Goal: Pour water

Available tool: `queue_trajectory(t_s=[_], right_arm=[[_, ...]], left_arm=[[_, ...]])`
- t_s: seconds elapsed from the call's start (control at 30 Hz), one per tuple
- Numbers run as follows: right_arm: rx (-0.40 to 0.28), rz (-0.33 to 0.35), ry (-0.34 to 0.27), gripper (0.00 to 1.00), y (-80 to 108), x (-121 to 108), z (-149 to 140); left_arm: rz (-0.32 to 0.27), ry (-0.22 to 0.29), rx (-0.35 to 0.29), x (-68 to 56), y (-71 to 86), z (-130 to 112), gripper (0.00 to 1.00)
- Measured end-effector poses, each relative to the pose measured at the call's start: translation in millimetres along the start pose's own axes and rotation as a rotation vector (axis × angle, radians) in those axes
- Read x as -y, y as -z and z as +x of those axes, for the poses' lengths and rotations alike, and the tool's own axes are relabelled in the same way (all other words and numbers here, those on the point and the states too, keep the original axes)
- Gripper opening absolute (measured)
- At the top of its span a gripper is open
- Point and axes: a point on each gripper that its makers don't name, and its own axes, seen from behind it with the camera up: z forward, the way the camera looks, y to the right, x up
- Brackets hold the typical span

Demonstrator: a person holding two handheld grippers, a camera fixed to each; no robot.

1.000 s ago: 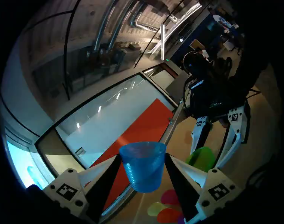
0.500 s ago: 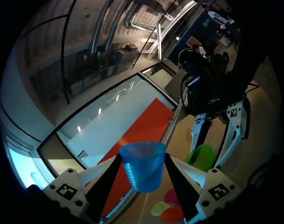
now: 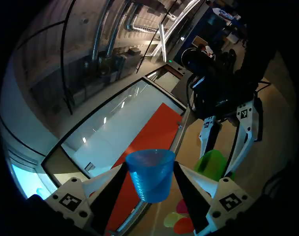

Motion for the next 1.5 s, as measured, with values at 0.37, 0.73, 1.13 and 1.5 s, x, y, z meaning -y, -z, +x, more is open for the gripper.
queue_trajectory(t_s=[0.37, 0.73, 1.13, 1.5], right_arm=[[0.000, -0.001, 0.001, 0.90, 1.1, 0.8, -0.2], [0.000, 0.001, 0.002, 0.90, 1.8, 0.9, 0.2], [0.000, -0.001, 0.006, 0.90, 4.0, 1.5, 1.0], [0.000, -0.004, 0.007, 0.90, 5.0, -0.2, 1.2]], left_arm=[[-0.003, -0.026, -0.002, -2.9, 0.5, 1.0, 0.85], [-0.002, -0.051, -0.004, -1.1, 0.4, 2.9, 0.84], [-0.004, -0.088, -0.005, -4.3, 0.4, 4.2, 0.84], [-0.016, -0.119, -0.007, -9.3, -1.1, 5.7, 0.85]])
